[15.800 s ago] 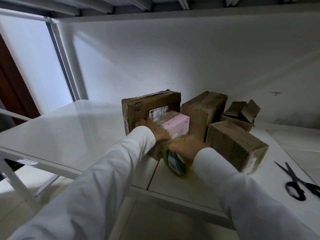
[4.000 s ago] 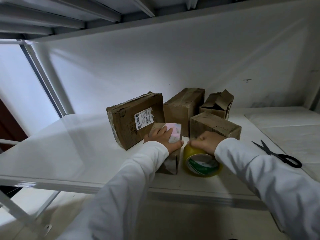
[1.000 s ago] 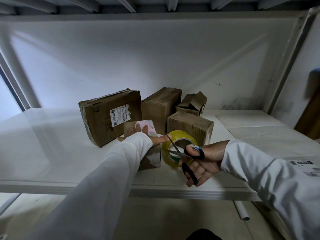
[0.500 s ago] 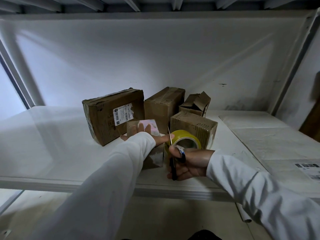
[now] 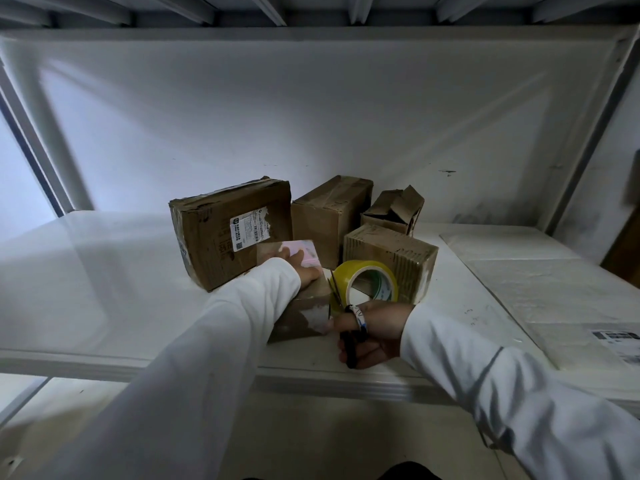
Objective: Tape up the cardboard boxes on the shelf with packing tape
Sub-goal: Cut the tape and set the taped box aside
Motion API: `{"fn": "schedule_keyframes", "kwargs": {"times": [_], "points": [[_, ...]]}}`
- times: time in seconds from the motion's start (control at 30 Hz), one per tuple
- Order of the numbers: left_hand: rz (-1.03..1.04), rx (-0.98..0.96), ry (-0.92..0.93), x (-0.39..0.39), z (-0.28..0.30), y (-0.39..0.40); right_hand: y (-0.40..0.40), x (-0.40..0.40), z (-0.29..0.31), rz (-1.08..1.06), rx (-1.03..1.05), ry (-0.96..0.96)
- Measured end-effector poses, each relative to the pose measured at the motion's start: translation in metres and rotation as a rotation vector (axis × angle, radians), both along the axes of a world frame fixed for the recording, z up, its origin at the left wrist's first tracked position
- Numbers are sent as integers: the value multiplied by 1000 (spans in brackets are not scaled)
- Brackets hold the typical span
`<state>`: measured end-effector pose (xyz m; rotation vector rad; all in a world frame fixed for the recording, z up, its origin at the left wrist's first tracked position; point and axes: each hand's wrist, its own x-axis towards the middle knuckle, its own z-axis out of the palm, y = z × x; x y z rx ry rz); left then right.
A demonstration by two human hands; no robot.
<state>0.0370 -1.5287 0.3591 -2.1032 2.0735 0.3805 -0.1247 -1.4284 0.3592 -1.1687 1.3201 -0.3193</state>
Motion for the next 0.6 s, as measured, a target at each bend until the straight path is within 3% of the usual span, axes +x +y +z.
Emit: {"fn": "schedule_keyframes", "kwargs": {"times": [0.27,0.43,0.6], "points": [[52,-23,14,5,-18,-9,-3,-2,3,19,28,-4],[54,-36,2,4,-20,-10,-3,2,2,72,28,155],[52,-49,4,3,-18,-8,-4,0,0,-45,24,55]]}}
